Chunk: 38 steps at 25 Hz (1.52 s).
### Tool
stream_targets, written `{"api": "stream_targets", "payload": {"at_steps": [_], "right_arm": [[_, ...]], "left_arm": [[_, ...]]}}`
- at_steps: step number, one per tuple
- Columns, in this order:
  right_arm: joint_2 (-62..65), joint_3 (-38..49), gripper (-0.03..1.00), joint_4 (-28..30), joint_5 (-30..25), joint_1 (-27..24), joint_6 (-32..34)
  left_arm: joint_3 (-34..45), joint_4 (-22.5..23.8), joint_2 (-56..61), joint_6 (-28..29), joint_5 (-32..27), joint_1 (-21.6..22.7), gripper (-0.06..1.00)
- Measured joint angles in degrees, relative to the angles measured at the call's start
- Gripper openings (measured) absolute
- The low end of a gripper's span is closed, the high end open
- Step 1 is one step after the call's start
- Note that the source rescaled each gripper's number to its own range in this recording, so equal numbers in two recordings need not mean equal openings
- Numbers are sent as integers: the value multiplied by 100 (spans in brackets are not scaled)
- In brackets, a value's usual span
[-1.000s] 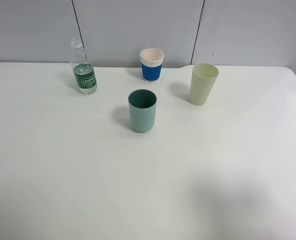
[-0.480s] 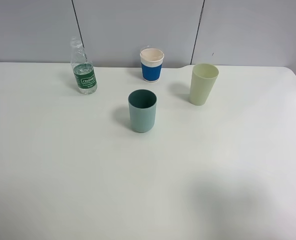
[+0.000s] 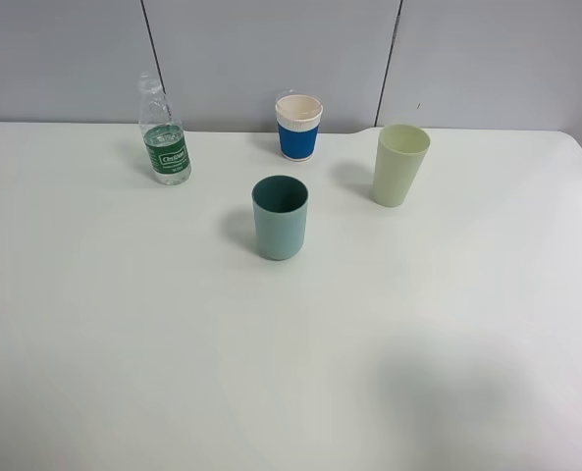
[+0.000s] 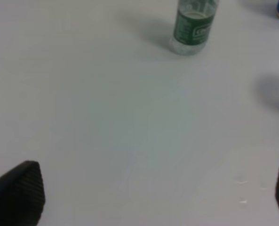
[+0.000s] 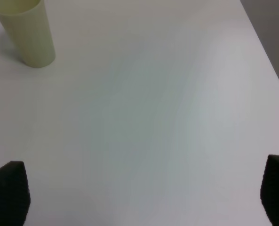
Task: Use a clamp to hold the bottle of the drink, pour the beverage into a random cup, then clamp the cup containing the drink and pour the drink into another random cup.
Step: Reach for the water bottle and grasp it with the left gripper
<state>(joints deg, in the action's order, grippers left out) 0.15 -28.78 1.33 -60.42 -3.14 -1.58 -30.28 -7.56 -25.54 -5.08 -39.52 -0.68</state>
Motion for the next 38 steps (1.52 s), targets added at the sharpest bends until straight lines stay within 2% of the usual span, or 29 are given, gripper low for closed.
{"api": "stream_targets", "payload": {"at_steps": [3,6,17,24,38], "right_arm": [[0,0,95,0,0,0,0],[0,0,95,0,0,0,0],[0,0,95,0,0,0,0],[0,0,95,0,0,0,0],[0,0,95,0,0,0,0]], "left_arm": [[0,-245,-587,-371,272,0,100],[-8,-305,-1131,-612,456,0,100],[-19,-311,-2812,-691,1381,-17,100],[-19,-296,-3680,-691,2416,-517,100],[-19,-234,-5441,-691,4379,-1129,100]]}}
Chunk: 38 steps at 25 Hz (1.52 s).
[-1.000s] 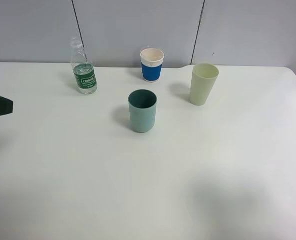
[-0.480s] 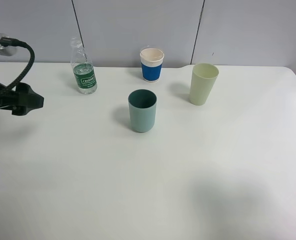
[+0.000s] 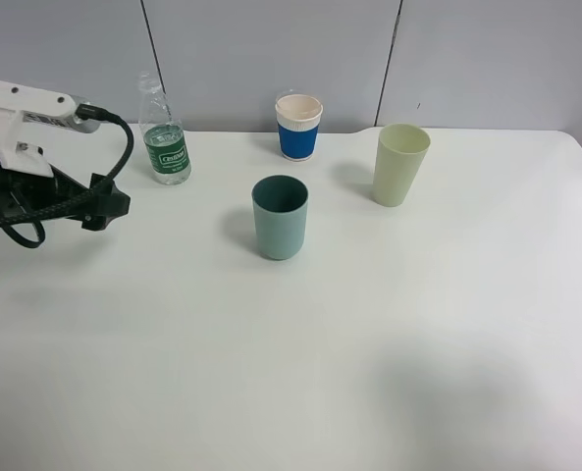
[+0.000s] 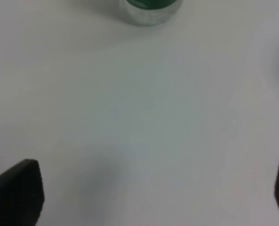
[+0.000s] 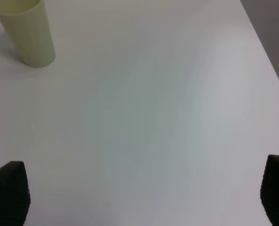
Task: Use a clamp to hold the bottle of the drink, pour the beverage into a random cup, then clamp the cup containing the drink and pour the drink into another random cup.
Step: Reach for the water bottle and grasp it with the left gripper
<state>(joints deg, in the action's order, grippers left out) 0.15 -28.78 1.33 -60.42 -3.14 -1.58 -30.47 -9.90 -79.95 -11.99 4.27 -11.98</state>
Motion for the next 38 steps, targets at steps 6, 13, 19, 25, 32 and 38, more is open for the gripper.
{"api": "stream_targets", "payload": {"at_steps": [6,13,19,25,32,38], "right_arm": [[0,0,95,0,0,0,0],[0,0,95,0,0,0,0],[0,0,95,0,0,0,0],[0,0,95,0,0,0,0],[0,0,95,0,0,0,0],[0,0,95,0,0,0,0]], "left_arm": [[-6,40,-631,-2,953,-75,100],[-13,231,-1260,-2,1942,-75,100],[-14,484,-1763,20,2963,-75,100],[-20,638,-2225,273,3834,-75,100],[-103,945,-2855,750,4572,-75,100],[-534,1119,-3401,1094,4849,-75,100]]}}
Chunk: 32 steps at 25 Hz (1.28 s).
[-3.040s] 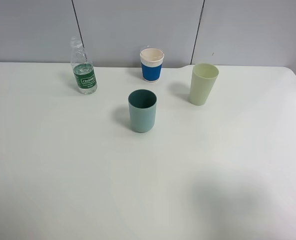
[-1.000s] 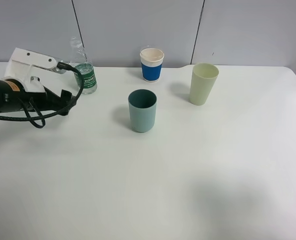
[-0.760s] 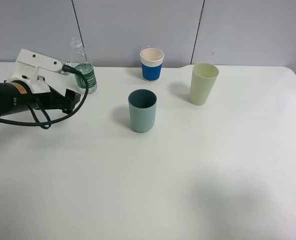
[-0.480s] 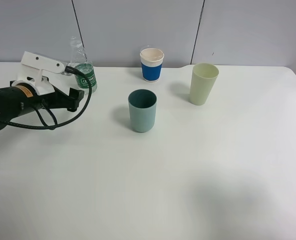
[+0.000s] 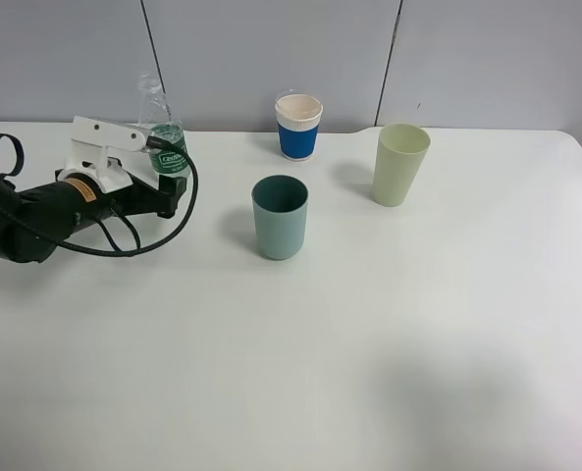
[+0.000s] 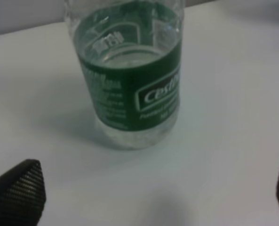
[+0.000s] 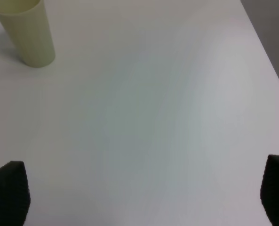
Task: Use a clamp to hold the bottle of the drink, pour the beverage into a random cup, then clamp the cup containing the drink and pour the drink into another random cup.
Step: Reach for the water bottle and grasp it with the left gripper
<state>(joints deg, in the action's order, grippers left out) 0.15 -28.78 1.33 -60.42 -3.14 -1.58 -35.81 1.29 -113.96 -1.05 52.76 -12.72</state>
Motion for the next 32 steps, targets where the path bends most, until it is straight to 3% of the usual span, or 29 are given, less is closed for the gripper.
{"api": "stream_targets", "payload": {"at_steps": [25,27,29,31,32], "right_arm": [[0,0,95,0,0,0,0],[0,0,95,0,0,0,0],[0,0,95,0,0,0,0],[0,0,95,0,0,0,0],[0,0,95,0,0,0,0]], "left_arm": [[-1817,162,-1256,288,186,0,100],[-1851,162,-1321,288,195,0,91],[-1851,162,-1361,288,195,0,71],[-1851,162,-1373,288,195,0,36],[-1851,162,-1373,293,201,0,11]]}}
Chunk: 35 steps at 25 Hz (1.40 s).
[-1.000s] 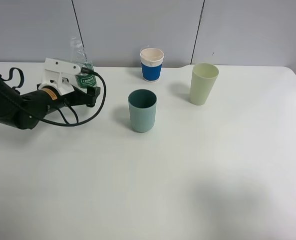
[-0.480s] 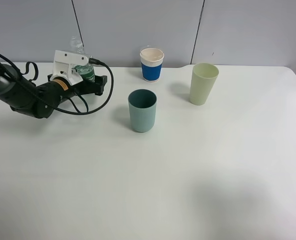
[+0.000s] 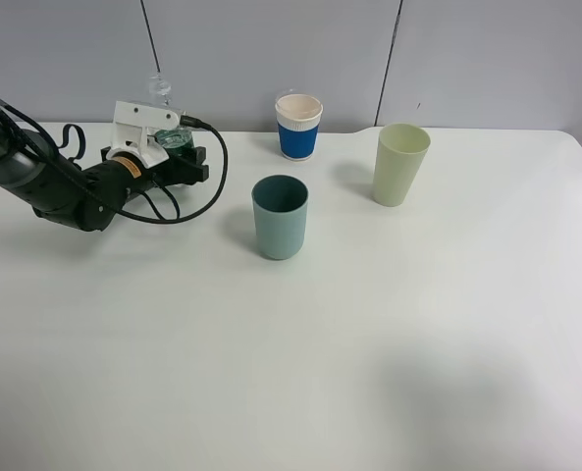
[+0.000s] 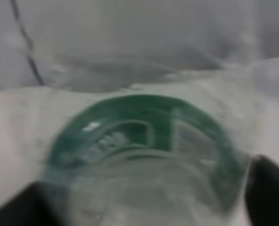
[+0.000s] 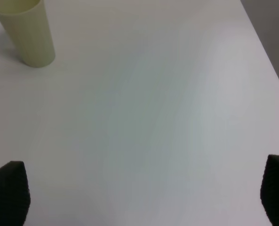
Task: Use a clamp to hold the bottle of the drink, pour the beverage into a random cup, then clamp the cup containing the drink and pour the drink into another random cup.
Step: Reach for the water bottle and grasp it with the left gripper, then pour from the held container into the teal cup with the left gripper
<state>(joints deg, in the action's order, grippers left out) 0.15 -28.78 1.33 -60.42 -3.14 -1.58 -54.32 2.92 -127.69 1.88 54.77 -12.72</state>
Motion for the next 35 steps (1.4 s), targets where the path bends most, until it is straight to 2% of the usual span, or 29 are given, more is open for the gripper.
{"api": "stream_targets", "payload": {"at_steps": [1,12,21,24,27,35], "right_arm": [[0,0,95,0,0,0,0],[0,0,95,0,0,0,0],[0,0,95,0,0,0,0],[0,0,95,0,0,0,0],[0,0,95,0,0,0,0],[0,0,95,0,0,0,0]], "left_arm": [[0,0,0,0,6,0,0],[0,-5,13,-116,-74,0,0],[0,-80,696,-783,-1341,-49,0],[18,-292,1006,-971,-1637,-61,0],[148,-702,1287,-1238,-1687,-133,0],[696,-1921,1937,-2557,-1777,-595,0]]}}
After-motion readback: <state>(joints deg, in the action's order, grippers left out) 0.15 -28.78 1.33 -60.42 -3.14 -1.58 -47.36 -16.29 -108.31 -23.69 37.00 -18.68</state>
